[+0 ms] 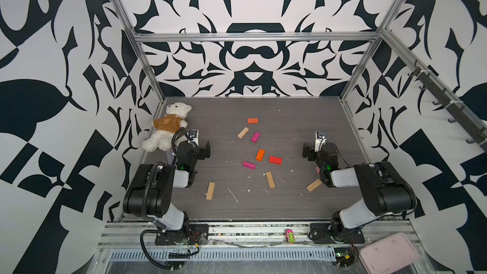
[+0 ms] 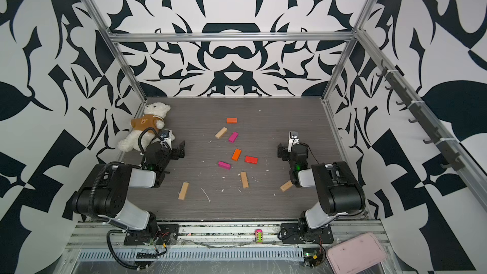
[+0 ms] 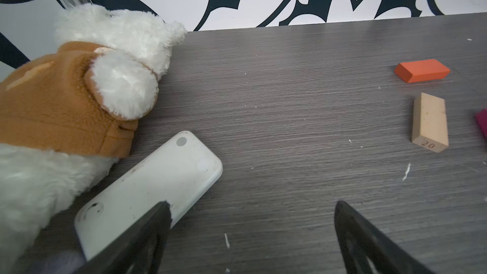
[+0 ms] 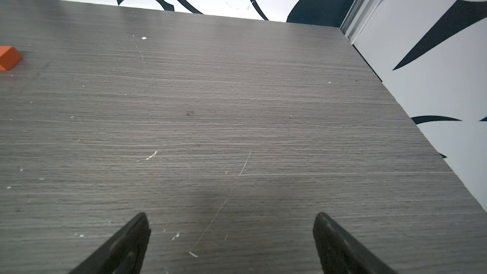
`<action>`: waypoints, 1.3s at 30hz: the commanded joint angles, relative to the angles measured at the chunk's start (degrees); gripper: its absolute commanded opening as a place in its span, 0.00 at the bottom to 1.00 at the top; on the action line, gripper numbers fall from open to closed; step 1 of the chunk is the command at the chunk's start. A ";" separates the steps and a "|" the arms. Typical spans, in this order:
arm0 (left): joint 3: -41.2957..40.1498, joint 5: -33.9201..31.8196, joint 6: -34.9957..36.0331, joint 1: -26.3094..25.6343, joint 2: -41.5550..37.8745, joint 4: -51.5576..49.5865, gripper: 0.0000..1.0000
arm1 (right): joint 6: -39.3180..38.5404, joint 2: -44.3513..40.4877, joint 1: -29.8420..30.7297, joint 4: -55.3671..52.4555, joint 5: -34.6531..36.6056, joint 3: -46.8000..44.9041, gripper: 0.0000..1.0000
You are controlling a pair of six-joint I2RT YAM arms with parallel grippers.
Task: Assemble the letter p with building blocks
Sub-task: Pick up the building block from the center of the board.
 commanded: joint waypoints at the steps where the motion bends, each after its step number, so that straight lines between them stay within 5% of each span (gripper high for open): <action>1: -0.28 0.65 0.68 -0.08 -0.10 1.33 0.99 | -1.61 -0.88 0.06 3.77 -2.66 -1.01 1.00; 32: 0.65 1.99 0.94 0.27 -0.04 -0.41 0.99 | -2.10 -0.59 0.10 2.44 -3.09 -0.13 1.00; 39: 1.14 4.05 0.13 1.70 -0.14 -1.69 0.99 | 0.06 -0.33 -0.27 0.59 1.50 1.10 0.99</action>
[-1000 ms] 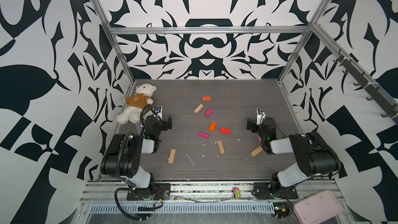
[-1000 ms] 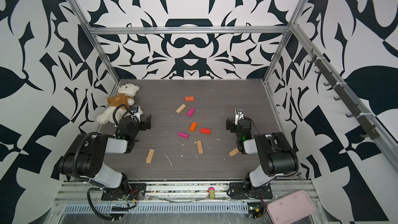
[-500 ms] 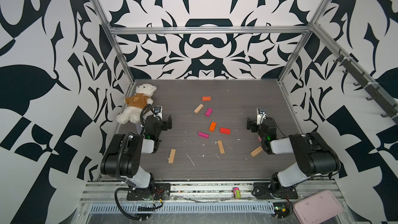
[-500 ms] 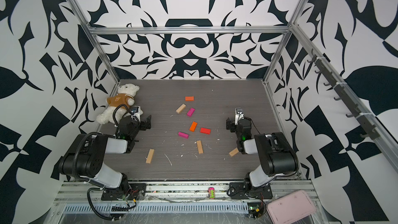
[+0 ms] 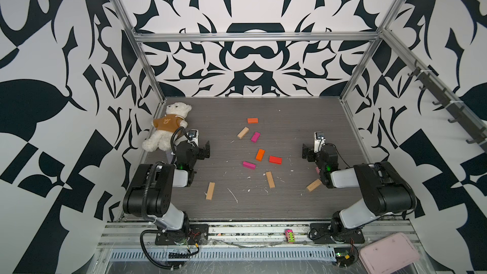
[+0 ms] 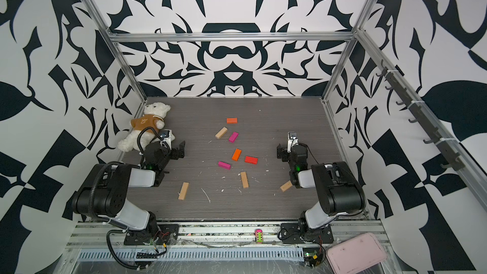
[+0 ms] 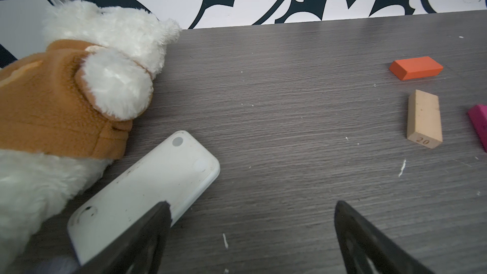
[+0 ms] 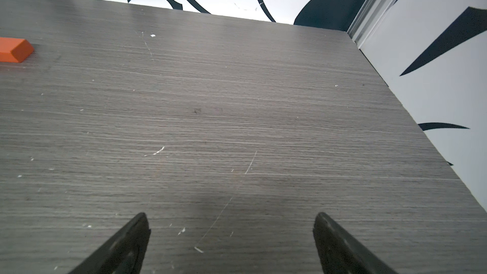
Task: Assemble the letter p with building blocks
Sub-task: Pick up the building block from the center of the board.
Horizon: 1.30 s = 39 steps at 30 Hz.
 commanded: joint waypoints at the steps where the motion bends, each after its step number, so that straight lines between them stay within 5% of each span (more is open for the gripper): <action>1: 0.78 0.29 -0.63 0.41 -0.05 -0.63 0.99 | 1.17 -0.33 -0.26 -0.07 2.21 1.57 1.00; 7: 1.12 -0.92 -1.36 0.67 -0.03 -1.03 0.99 | 1.64 -0.52 -0.91 -0.55 1.15 1.71 1.00; 10: -0.26 -4.22 -1.83 -0.14 -3.40 -0.80 0.99 | 2.62 -7.33 0.84 -0.06 9.57 -1.05 1.00; 12: -0.56 -5.87 -1.78 -0.81 -8.52 -4.52 0.99 | 1.92 -15.81 2.02 -8.87 10.65 0.42 1.00; 16: 2.26 -12.59 -1.36 -6.35 -19.80 -17.12 0.99 | 16.38 -26.48 2.21 -26.30 15.77 7.23 1.00; 23: 17.49 -9.55 -29.15 -6.77 -29.04 -53.92 0.99 | 43.06 -33.58 1.46 -50.32 26.78 15.94 0.99; 26: 23.29 -10.25 -41.87 -5.92 -28.52 -69.54 0.99 | 42.02 -37.00 0.50 -48.39 20.84 14.68 0.99; 30: 26.33 7.17 -41.08 -3.66 -27.24 -73.41 0.99 | 44.36 -38.08 0.47 -50.25 16.06 14.90 0.99; 34: 27.26 13.90 -38.53 -8.95 -25.50 -75.76 0.99 | 42.80 -35.93 0.46 -61.08 6.70 21.36 0.99; 39: 30.90 13.49 -33.75 -20.07 -19.88 -83.18 0.99 | 39.55 -33.38 0.55 -66.07 -8.04 24.05 0.99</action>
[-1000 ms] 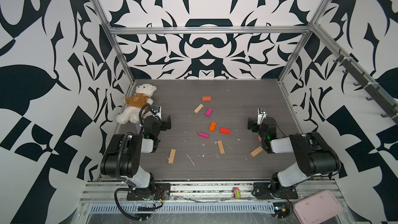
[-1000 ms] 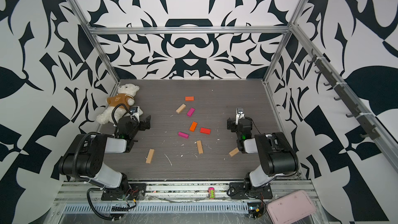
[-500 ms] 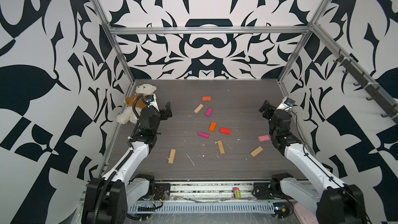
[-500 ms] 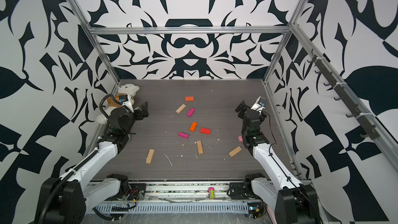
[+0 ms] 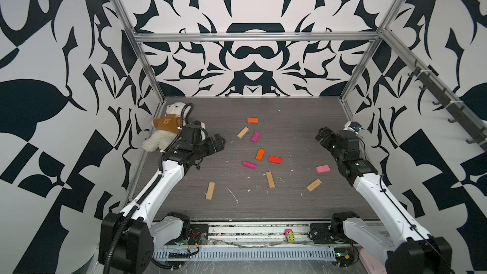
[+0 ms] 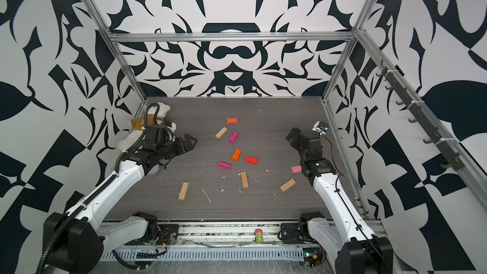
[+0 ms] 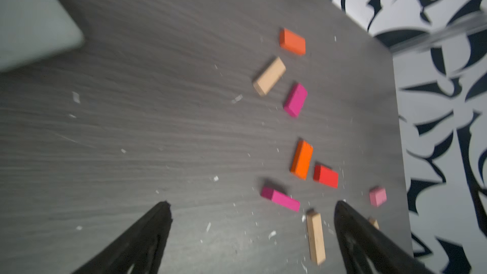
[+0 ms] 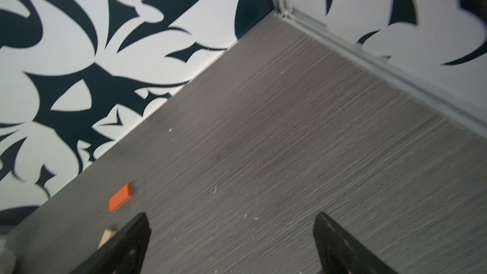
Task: Assemble the letter p with building blocks
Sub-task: Pick up the building block from the center of the board.
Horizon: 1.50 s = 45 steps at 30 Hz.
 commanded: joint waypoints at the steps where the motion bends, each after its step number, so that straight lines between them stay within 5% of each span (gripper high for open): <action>1: 4.29 2.08 3.84 -6.51 4.51 -8.95 0.99 | -2.28 0.26 0.21 -5.25 -11.86 2.38 0.99; 10: 20.18 -4.46 13.39 -21.57 29.44 -21.24 0.99 | -4.81 -0.05 3.43 -9.84 -14.49 4.02 0.99; 19: 31.43 -10.60 13.60 -25.18 42.14 -26.81 0.99 | -4.55 -0.93 4.01 -11.02 -15.56 3.53 0.99; 30: 34.43 -14.31 10.97 -26.02 46.23 -26.85 1.00 | -3.94 0.13 4.06 -10.15 -16.79 2.47 0.98; 45: 35.11 -14.60 9.64 -26.46 48.09 -26.74 0.75 | -2.48 0.12 4.04 -10.41 -17.22 2.11 0.95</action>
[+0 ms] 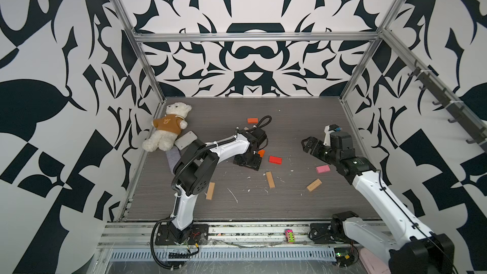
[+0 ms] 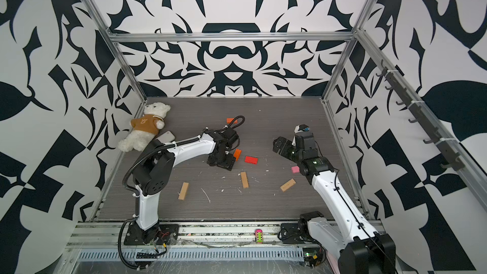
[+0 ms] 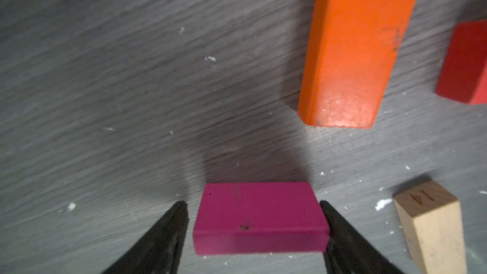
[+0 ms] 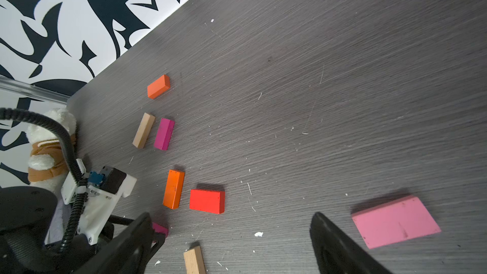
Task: Assemble the letter p with building blocks
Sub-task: Pick up the building block from the center of the board, then place the building block at the center of the board.
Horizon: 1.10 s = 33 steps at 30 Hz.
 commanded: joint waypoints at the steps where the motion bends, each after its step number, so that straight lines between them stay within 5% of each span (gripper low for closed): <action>1: 1.38 -0.37 -1.01 -0.45 0.44 -2.21 0.71 | 0.71 -0.27 0.22 0.72 -0.30 0.50 0.95; 18: -8.52 -7.27 -11.18 2.04 -10.66 4.25 0.59 | 1.35 1.31 1.24 2.80 -1.93 0.20 0.94; 33: -27.03 -13.83 -20.37 6.71 -17.01 30.31 0.56 | 0.55 2.44 13.45 5.66 -2.20 0.55 0.99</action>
